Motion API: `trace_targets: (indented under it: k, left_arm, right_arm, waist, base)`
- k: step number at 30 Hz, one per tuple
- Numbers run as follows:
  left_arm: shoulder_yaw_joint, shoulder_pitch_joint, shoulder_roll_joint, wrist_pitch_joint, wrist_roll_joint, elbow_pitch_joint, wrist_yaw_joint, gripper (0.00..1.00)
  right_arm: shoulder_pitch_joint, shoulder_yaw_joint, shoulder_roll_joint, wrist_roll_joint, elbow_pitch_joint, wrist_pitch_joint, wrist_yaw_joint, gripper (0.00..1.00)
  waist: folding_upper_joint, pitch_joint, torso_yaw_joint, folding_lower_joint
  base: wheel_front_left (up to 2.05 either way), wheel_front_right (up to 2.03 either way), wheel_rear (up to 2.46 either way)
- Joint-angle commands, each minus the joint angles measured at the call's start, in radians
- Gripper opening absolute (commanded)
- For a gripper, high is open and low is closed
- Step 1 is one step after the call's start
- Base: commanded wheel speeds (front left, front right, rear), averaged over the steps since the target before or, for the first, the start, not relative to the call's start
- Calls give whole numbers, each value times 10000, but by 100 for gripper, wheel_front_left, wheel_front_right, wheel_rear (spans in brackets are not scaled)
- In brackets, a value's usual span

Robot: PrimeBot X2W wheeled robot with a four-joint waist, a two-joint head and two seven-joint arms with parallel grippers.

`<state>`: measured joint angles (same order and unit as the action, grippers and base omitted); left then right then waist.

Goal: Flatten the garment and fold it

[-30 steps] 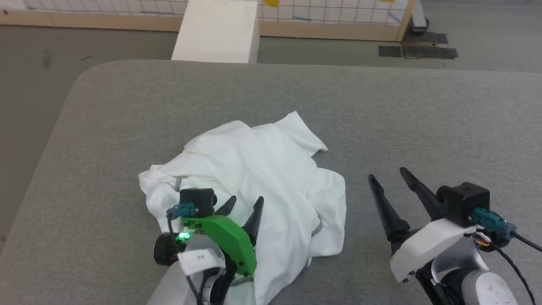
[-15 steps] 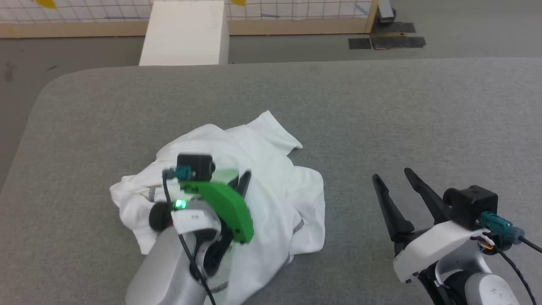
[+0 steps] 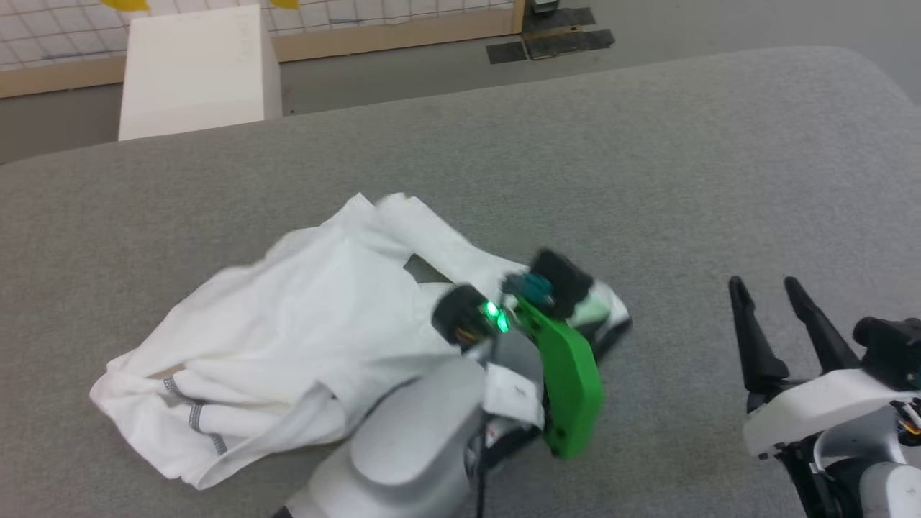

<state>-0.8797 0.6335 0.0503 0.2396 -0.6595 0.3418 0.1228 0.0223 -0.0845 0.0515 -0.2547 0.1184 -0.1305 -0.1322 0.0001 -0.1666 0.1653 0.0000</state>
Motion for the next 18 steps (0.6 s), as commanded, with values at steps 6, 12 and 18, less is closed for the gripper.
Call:
trace_targets:
  k: [6, 12, 18]
  left_arm:
    - [-1435, -543, 1, 572, -920, 880, 72, 100]
    - [-873, -827, 460, -453, -1301, 544, -29, 100]
    - [670, -1431, 1352, -2894, -1075, -487, -1142, 100]
  right_arm:
    - [-94, -249, -13, 105, 165, -117, 15, 100]
    - [-249, 288, -13, 202, 336, -546, 15, 100]
    - [-611, 1075, -13, 295, 8, -2048, 15, 100]
  waist:
    - [-1, 116, -183, 0]
    - [-1, 316, -880, 0]
    - [-1, 296, -1552, 0]
  base:
    - [0, 0, 0]
    - [0, 0, 0]
    - [0, 0, 0]
